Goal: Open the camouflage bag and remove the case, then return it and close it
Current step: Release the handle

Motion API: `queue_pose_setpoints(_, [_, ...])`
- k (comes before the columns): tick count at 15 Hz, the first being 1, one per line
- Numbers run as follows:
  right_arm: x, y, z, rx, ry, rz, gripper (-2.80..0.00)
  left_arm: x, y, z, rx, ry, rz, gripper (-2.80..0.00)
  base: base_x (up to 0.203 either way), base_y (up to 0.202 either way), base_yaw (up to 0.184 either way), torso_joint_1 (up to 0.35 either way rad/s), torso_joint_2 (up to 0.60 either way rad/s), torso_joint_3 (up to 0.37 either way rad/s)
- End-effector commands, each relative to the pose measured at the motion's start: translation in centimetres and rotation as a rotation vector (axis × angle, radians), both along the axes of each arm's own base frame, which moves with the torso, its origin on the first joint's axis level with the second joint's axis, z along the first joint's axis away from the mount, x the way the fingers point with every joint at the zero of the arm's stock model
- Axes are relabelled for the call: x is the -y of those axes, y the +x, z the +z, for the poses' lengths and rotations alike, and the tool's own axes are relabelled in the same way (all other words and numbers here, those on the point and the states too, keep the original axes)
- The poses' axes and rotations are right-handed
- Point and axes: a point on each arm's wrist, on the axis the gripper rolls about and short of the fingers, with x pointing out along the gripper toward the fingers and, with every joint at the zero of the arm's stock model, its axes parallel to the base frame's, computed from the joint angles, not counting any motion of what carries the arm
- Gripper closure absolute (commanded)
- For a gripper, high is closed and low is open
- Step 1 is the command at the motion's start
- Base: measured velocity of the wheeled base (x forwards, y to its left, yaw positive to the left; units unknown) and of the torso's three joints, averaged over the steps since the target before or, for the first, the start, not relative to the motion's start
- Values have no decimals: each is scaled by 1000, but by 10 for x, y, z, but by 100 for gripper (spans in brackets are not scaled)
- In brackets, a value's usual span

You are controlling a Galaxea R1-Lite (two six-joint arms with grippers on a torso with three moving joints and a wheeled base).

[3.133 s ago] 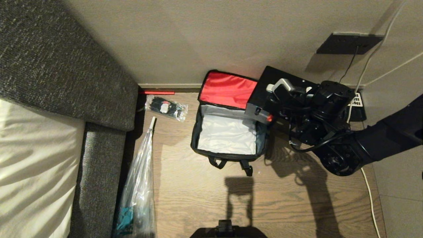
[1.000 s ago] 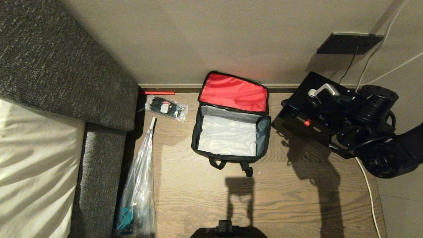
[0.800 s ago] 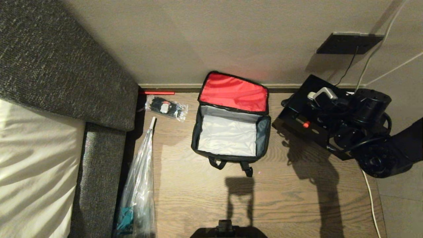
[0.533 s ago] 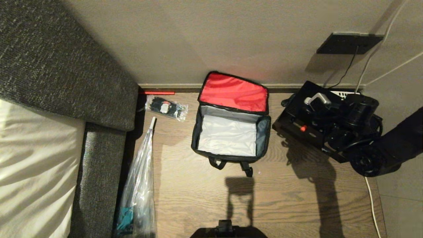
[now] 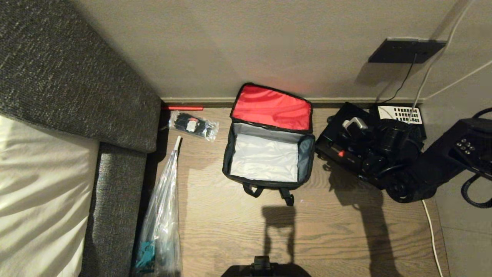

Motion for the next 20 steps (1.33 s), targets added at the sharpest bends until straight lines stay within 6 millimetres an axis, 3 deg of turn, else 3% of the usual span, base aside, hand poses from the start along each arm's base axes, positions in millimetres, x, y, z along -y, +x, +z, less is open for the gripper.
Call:
queue_pose_setpoints(1, [-2, 12, -20, -27, -7, -6, 0, 0, 0, 0, 0, 0, 0, 0, 0, 0, 0, 0, 0, 0])
queue_pose_setpoints(11, [9, 31, -51, -83, -16, -37, 0, 0, 0, 0, 0, 0, 0, 0, 0, 0, 0, 0, 0, 0])
queue_pose_setpoints(17, [9, 35, -59, -101, -19, -37, 0, 0, 0, 0, 0, 0, 0, 0, 0, 0, 0, 0, 0, 0])
queue_pose_setpoints(20, [9, 32, -49, -95, -17, -36, 0, 0, 0, 0, 0, 0, 0, 0, 0, 0, 0, 0, 0, 0])
